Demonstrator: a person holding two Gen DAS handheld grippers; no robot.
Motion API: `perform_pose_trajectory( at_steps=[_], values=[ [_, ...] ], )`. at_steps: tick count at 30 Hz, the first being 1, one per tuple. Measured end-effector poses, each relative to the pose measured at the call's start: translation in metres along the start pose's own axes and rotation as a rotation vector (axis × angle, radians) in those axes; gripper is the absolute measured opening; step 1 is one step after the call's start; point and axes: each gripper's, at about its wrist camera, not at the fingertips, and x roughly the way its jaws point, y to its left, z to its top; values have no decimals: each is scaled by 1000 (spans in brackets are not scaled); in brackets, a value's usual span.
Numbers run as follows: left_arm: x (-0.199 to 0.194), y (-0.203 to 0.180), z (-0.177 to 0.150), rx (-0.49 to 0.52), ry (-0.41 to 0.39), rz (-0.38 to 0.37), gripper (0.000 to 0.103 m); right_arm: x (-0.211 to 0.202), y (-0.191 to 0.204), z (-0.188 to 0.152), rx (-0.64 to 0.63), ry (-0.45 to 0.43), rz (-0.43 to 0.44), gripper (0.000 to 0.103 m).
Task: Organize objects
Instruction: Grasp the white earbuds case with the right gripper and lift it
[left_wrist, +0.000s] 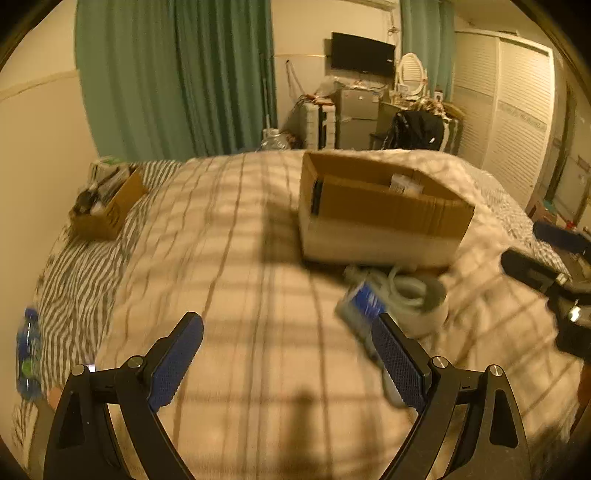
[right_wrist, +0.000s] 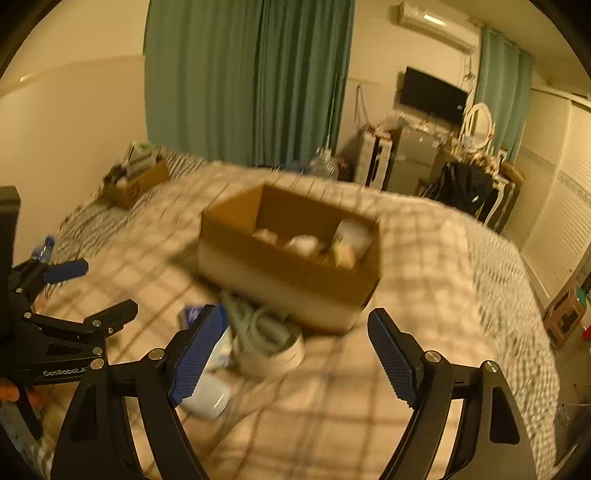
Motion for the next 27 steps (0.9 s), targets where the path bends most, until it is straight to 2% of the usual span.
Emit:
perform_pose_trajectory(
  at_steps=[3,7,14,17,20,21,24,27],
  values=[
    [1,8,-18,-20,14,13,95,19,16,-20,-14,64,22,81],
    [9,19,-25,-35,40,22,95,51,33,-43,-19,173,82,81],
    [13,29,-32,-78,41,4,95,87,57,-59,-52,284,123,81],
    [14,28,-32,-74,42,5,95,94,65,-63,-69,303,126,77],
    [14,27,-33,-75,42,4,95,100,73,-69,-100,334,148,60],
    [14,27,-33,-74,41,6,95,100,73,-69,-101,336,149,58],
    [14,25,-32,-63,45,14,95,92,67,-66,-85,319,131,57],
    [16,19,-29,-31,59,26,95,74,49,-57,-13,273,130,57]
  ],
)
